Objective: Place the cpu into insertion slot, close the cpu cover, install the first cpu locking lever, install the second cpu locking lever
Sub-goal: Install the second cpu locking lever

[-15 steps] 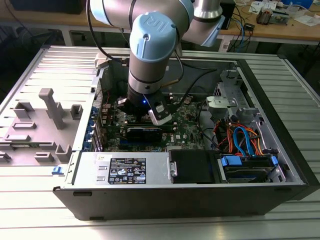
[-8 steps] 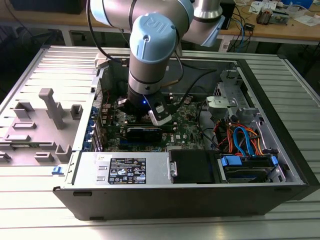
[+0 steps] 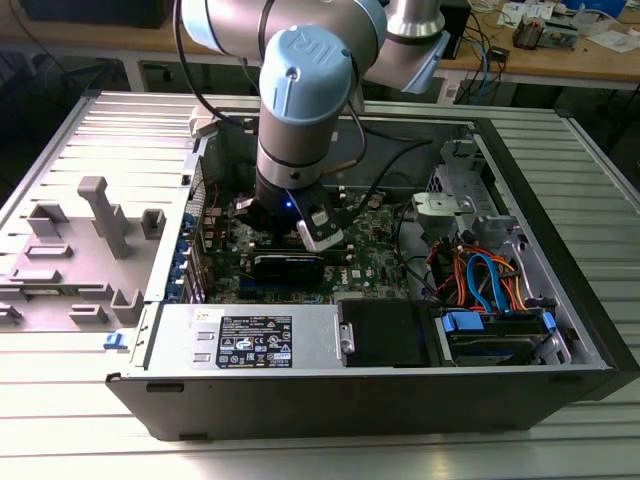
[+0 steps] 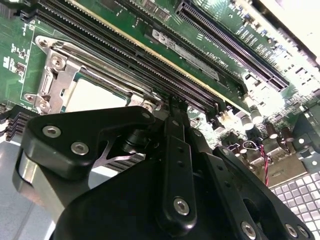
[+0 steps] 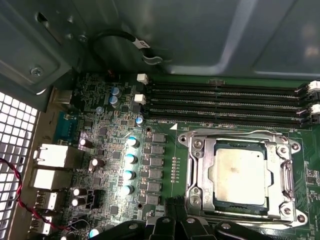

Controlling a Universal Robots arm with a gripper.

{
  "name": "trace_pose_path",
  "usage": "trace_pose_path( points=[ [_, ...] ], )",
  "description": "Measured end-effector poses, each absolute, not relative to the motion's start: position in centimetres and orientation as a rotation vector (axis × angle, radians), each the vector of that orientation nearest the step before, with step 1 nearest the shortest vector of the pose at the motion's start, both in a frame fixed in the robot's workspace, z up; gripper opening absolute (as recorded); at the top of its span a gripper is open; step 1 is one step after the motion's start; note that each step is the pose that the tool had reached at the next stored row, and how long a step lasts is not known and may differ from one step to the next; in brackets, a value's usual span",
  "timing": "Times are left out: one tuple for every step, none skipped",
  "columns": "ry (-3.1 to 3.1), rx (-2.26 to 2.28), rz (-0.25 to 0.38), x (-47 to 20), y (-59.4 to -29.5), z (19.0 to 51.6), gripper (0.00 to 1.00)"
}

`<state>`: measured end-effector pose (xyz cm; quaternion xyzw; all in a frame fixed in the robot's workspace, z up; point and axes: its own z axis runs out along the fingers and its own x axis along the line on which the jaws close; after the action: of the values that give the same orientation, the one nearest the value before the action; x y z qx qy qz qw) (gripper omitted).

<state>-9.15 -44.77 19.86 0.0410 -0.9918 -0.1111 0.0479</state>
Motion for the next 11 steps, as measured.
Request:
trace_pose_path(
  points=[
    [-3.025,0.124,-0.325,-9.15,-44.77,19.87,0.11],
    [-3.026,0.124,-0.311,-9.14,-44.78,19.88,0.11],
    [-3.027,0.124,-0.301,-9.14,-44.79,19.88,0.11],
    [-3.027,0.124,-0.299,-9.14,-44.81,19.91,0.11],
    [-3.027,0.124,-0.298,-9.14,-44.82,19.92,0.11],
    [-3.027,0.123,-0.301,-9.15,-44.76,19.89,0.11],
    [-3.027,0.124,-0.306,-9.15,-44.73,19.86,0.11],
    [-3.026,0.124,-0.312,-9.15,-44.73,19.85,0.11],
    [-3.026,0.124,-0.319,-9.15,-44.70,19.83,0.11],
    [-3.025,0.125,-0.330,-9.14,-44.69,19.78,0.11],
    [-3.025,0.125,-0.335,-9.14,-44.68,19.77,0.11]
  ],
)
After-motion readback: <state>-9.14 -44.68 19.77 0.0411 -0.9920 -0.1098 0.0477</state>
